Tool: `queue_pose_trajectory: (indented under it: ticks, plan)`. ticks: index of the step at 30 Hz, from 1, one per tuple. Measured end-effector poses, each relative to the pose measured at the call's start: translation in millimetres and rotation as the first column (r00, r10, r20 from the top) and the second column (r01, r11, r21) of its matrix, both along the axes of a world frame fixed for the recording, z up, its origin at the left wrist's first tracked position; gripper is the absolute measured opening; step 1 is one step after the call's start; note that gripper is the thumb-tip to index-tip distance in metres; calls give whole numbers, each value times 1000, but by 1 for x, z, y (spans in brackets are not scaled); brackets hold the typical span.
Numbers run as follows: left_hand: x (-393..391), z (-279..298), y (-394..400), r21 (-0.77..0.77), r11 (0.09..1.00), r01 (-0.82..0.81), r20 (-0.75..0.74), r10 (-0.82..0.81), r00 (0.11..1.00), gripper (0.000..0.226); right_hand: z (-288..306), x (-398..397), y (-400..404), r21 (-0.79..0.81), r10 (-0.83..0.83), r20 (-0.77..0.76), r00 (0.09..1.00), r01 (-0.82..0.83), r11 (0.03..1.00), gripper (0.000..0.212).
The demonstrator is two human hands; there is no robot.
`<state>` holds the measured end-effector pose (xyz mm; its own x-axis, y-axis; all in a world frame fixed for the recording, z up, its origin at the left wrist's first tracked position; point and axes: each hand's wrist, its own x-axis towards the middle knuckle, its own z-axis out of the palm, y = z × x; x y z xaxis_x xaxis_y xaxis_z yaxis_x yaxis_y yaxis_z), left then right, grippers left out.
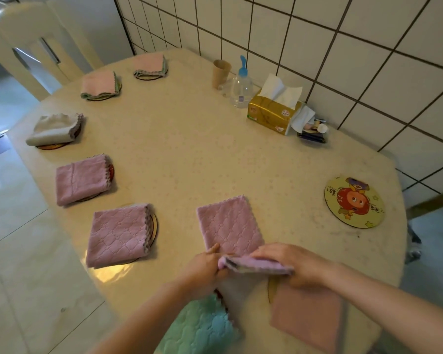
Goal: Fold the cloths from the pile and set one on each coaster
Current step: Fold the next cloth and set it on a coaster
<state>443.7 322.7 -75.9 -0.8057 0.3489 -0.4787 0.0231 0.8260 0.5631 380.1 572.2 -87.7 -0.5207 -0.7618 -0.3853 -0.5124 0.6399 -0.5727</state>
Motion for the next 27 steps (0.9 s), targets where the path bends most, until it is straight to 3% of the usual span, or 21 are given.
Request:
queue_pose_trajectory:
  ticks: [1, 3, 6, 8, 12, 15, 18, 20, 21, 23, 24, 25, 27]
  plan:
    - [-8, 4, 0, 77, 985, -155, 45, 152, 987, 32, 2, -2, -3, -40, -122, 97, 988, 126, 991, 64]
    - [-26, 10, 3, 210, 866, -454, 107, 441, 891, 32, 5, -7, -11, -143, -350, 242, 905, 390, 910, 49]
    - [-48, 10, 0, 260, 670, -695, 174, 675, 716, 36, 7, -19, -30, -247, -556, 369, 745, 656, 713, 18]
    - [-57, 3, -6, 328, 530, -782, 288, 732, 617, 39, 5, -32, -44, -249, -636, 319, 703, 709, 660, 24]
    - [-58, -13, -11, 400, 309, -863, 515, 703, 490, 20, -6, -51, -64, -268, -666, 286, 689, 724, 635, 17]
    - [-56, -24, -13, 406, 251, -879, 541, 709, 452, 16, -18, -55, -71, -215, -691, 248, 679, 734, 644, 18]
    - [-56, -33, -16, 368, 314, -875, 401, 795, 454, 17, -26, -61, -76, -93, -752, 104, 650, 760, 644, 25]
    - [-55, -35, -18, 352, 455, -818, 191, 821, 538, 43, -26, -66, -80, -37, -773, 76, 630, 777, 629, 25]
    - [-53, -35, -19, 313, 571, -759, 36, 792, 610, 56, -24, -67, -82, -18, -779, 71, 623, 782, 624, 23]
    - [-49, -35, -25, 104, 839, -535, -329, 537, 777, 69, -23, -69, -85, 3, -786, 49, 616, 787, 617, 25]
    - [-48, -35, -28, -40, 914, -403, -440, 346, 828, 67, -23, -69, -86, 10, -792, 41, 609, 792, 610, 26]
    - [-47, -34, -31, -161, 940, -300, -449, 201, 871, 63, -21, -68, -86, 13, -800, 35, 598, 801, 599, 25]
    - [-47, -35, -36, -298, 936, -186, -327, 83, 941, 73, -19, -67, -85, 16, -818, 20, 575, 818, 575, 22]
